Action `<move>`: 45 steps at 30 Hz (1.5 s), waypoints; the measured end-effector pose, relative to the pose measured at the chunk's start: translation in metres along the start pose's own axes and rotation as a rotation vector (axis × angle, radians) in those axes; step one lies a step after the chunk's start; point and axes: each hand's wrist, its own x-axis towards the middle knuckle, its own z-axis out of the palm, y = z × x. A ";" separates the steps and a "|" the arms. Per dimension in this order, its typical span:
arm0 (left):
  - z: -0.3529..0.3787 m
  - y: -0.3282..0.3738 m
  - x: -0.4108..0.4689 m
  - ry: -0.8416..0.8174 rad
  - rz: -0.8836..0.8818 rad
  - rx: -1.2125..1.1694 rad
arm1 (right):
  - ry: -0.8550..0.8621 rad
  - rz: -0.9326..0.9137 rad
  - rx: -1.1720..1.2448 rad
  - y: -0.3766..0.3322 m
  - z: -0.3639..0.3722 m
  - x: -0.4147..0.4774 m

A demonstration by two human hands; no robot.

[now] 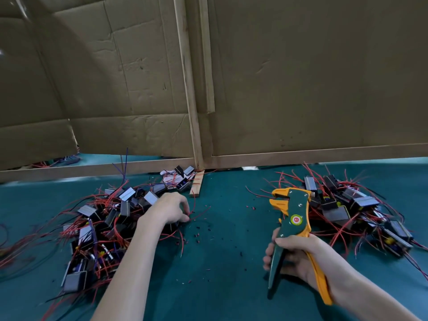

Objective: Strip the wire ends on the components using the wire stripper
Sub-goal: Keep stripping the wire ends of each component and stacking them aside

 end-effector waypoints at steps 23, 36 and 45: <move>0.016 0.069 -0.010 0.052 0.052 -0.038 | 0.025 0.002 0.028 0.003 -0.008 0.007; 0.080 0.075 0.007 0.486 0.172 -0.126 | 0.065 -0.020 0.030 0.001 -0.006 0.005; 0.070 0.070 0.011 0.398 -0.009 -0.323 | 0.069 -0.019 0.030 -0.002 -0.001 0.001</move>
